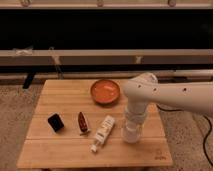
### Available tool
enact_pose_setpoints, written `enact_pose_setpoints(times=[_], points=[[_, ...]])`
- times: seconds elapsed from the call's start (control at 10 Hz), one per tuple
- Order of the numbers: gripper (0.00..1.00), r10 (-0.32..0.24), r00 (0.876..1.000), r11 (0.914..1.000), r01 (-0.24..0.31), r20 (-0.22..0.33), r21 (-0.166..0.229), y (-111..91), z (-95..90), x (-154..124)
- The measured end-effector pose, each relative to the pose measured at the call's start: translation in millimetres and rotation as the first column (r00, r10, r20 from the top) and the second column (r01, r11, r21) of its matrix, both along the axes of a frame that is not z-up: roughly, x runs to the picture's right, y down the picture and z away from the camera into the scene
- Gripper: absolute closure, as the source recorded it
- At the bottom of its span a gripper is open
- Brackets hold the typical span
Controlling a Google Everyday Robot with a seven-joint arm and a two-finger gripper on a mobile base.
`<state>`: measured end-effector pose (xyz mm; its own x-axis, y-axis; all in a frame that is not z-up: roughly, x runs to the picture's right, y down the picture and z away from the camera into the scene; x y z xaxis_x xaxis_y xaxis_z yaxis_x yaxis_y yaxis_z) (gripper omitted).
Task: Place the ceramic cup over the eraser
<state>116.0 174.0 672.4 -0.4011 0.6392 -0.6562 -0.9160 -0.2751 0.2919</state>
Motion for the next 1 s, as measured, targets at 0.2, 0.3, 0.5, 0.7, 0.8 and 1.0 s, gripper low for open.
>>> enact_pose_setpoints(times=[0.2, 0.3, 0.5, 0.7, 0.8, 1.0], points=[[1.0, -0.067, 0.995, 0.9963, 0.063, 0.068, 0.059, -30.6, -9.0, -38.4], [1.0, -0.097, 0.99, 0.9932, 0.09, 0.098, 0.073, -41.4, -10.7, -57.2], [1.0, -0.19, 0.963, 0.9783, 0.169, 0.19, 0.12, -70.7, -15.0, -111.8], [1.0, -0.262, 0.931, 0.9612, 0.228, 0.254, 0.154, -89.8, -17.5, -151.5], [1.0, -0.321, 0.897, 0.9444, 0.278, 0.306, 0.175, -102.7, -18.8, -185.4], [1.0, -0.389, 0.844, 0.9199, 0.335, 0.37, 0.205, -116.1, -20.2, -227.0]])
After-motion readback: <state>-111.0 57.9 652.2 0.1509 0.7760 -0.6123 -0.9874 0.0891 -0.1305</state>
